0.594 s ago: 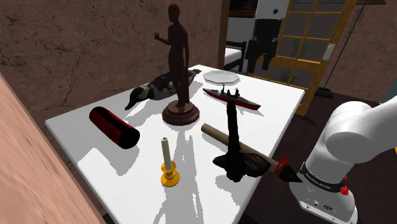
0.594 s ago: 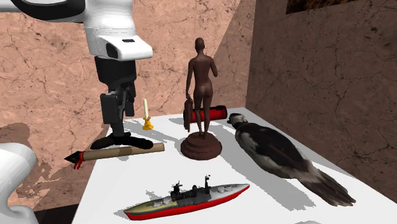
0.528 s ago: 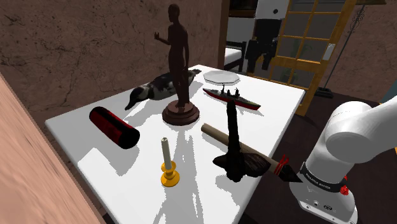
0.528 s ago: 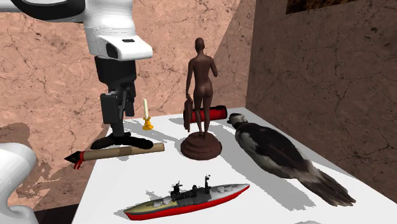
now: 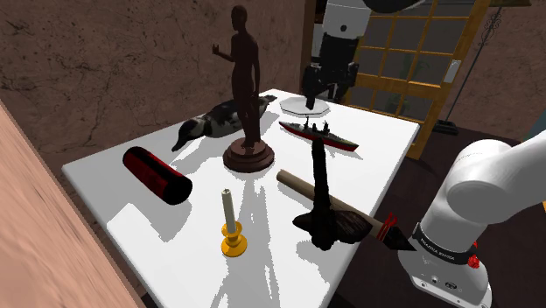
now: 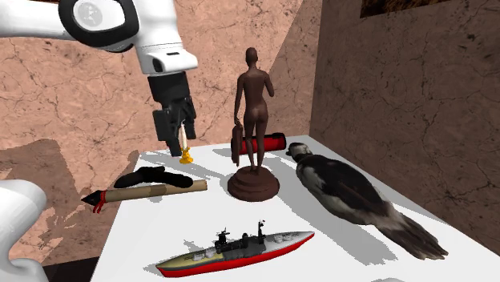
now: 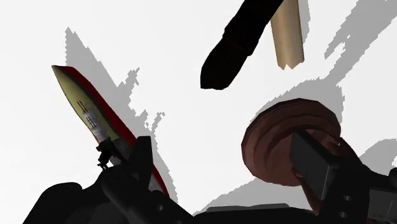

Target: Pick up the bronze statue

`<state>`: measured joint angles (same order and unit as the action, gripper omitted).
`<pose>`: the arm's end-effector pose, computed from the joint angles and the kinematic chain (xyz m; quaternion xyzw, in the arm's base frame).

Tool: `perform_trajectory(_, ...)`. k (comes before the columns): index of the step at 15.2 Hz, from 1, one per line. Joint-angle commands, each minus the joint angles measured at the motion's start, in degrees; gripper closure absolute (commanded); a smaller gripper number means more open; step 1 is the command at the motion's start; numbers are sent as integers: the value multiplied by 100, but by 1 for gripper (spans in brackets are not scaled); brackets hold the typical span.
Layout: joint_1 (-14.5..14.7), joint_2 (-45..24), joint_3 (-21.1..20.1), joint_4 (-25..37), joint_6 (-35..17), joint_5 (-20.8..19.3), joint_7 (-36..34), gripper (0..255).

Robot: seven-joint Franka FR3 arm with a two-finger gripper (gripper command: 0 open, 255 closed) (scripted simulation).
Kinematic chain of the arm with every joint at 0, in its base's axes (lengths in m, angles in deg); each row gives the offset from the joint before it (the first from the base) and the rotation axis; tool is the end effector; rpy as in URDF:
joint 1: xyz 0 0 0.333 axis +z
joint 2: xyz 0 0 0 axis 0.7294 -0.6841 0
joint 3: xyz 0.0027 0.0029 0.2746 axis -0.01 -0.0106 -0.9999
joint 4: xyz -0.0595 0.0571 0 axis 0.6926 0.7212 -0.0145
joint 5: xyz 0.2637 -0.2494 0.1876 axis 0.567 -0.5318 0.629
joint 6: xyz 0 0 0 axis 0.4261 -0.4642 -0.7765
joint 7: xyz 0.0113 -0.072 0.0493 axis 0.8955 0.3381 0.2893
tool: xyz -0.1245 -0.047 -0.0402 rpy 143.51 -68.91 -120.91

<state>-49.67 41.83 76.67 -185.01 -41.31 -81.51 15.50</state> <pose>0.3864 0.0881 0.5219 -0.9838 0.1679 -0.0621 0.0050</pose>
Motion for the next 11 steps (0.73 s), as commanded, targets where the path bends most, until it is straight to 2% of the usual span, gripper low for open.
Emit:
perform_trajectory(1,-93,-180,-435,69,-382,-33,-617,0)
perform_trajectory(6,-539,-832,-1537,469,-1132,-453,-2139,0)
perform_trajectory(9,-962,-1356,-2268,883,-1418,-956,-3153,0)
perform_trajectory(11,-1305,-1772,-2798,1237,-1508,-1426,-3887,0)
